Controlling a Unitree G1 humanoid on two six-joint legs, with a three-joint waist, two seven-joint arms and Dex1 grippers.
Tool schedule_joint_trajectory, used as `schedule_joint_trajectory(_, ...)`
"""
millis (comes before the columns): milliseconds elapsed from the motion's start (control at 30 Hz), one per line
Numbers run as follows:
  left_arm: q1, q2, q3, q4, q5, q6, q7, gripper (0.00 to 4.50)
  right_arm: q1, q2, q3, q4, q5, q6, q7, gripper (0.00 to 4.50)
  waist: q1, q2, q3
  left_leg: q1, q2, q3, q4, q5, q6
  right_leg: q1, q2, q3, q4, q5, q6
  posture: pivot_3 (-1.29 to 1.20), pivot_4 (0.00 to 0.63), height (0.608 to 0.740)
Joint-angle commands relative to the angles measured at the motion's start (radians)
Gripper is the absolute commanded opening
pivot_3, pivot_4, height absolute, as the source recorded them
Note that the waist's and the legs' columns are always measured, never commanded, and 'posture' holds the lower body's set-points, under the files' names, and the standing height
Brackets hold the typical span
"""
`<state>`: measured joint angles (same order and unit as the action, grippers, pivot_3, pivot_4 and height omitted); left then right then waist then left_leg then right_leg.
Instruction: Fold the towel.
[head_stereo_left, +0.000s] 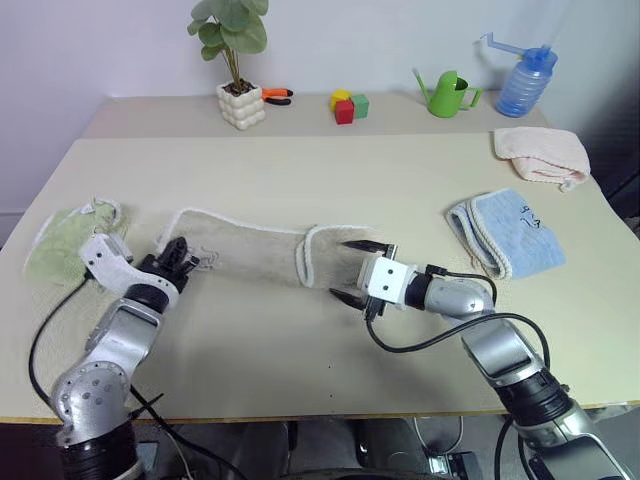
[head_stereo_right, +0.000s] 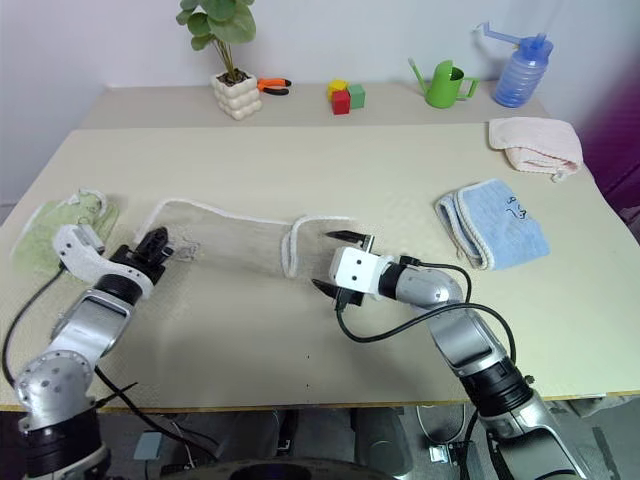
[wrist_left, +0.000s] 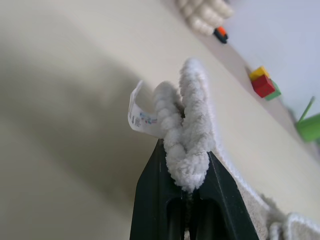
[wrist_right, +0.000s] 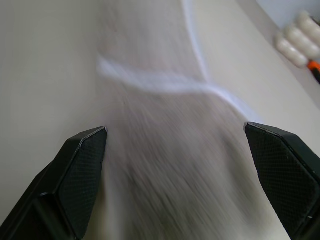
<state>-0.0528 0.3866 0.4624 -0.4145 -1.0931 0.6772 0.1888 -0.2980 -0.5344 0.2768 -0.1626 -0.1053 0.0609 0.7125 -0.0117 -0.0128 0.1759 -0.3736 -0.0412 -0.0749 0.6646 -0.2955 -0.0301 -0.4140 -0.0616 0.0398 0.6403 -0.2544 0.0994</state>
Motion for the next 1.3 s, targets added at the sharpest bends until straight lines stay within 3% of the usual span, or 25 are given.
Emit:
schedule_joint_trajectory(33,-0.009,0.078,-0.010,-0.040,0.080,-0.035,-0.116,0.04,-0.021,-0.004,-0.047,0.003,0.022,0.002,-0.004,4.50,0.000,0.000,0.000,0.000,0.000,0.000,0.000,0.000,0.000,0.000,0.000,0.000,-0.001,0.000,0.000,0.00,0.150,0.727)
schedule_joint_trajectory(233,-0.080,0.150,-0.170,-0.138,0.152,-0.018,-0.265,0.04,-0.016,0.000,-0.054,0.038,-0.008,0.017,-0.028,4.50,0.003,0.000,0.000,-0.001,0.000,-0.002,-0.001,0.000,0.001,0.004,-0.001,-0.002,-0.008,0.000,0.000,0.00,0.150,0.727)
schedule_joint_trajectory(400,-0.186,0.154,-0.451,-0.220,0.277,0.017,-0.363,0.04,0.013,-0.001,-0.049,0.051,-0.023,0.009,-0.051,4.50,0.001,0.000,0.000,-0.001,0.000,-0.002,-0.001,-0.001,0.001,0.005,-0.001,-0.002,-0.009,0.002,0.002,0.00,0.150,0.727)
schedule_joint_trajectory(600,-0.256,0.149,-0.676,-0.201,0.473,0.018,-0.423,0.04,0.016,0.002,-0.070,0.042,-0.032,0.041,-0.087,4.50,-0.004,0.001,0.001,0.000,0.001,-0.002,-0.002,-0.001,0.001,0.004,0.000,-0.002,-0.009,0.002,0.002,0.00,0.150,0.727)
schedule_joint_trajectory(867,-0.261,0.063,-0.713,-0.140,0.530,0.029,-0.486,0.04,0.056,-0.018,-0.097,0.013,-0.028,0.055,-0.092,4.50,0.001,0.001,0.001,-0.001,0.000,-0.002,-0.002,-0.001,0.002,0.005,-0.001,-0.002,-0.010,0.002,0.002,0.00,0.150,0.727)
schedule_joint_trajectory(1100,-0.330,-0.017,-0.740,-0.087,0.553,0.060,-0.528,0.04,0.146,-0.055,-0.164,-0.148,0.152,0.143,0.041,4.50,0.003,0.001,0.001,-0.001,0.000,-0.003,-0.002,-0.001,0.002,0.005,-0.001,-0.003,-0.010,0.002,0.003,0.00,0.150,0.727)
schedule_joint_trajectory(1300,-0.353,-0.075,-0.739,-0.035,0.527,0.134,-0.580,0.04,0.165,-0.092,-0.188,-0.161,0.171,0.152,0.060,4.50,0.000,0.001,0.001,-0.001,0.000,-0.003,-0.001,-0.001,0.003,0.005,-0.001,-0.003,-0.009,0.002,0.003,0.00,0.150,0.727)
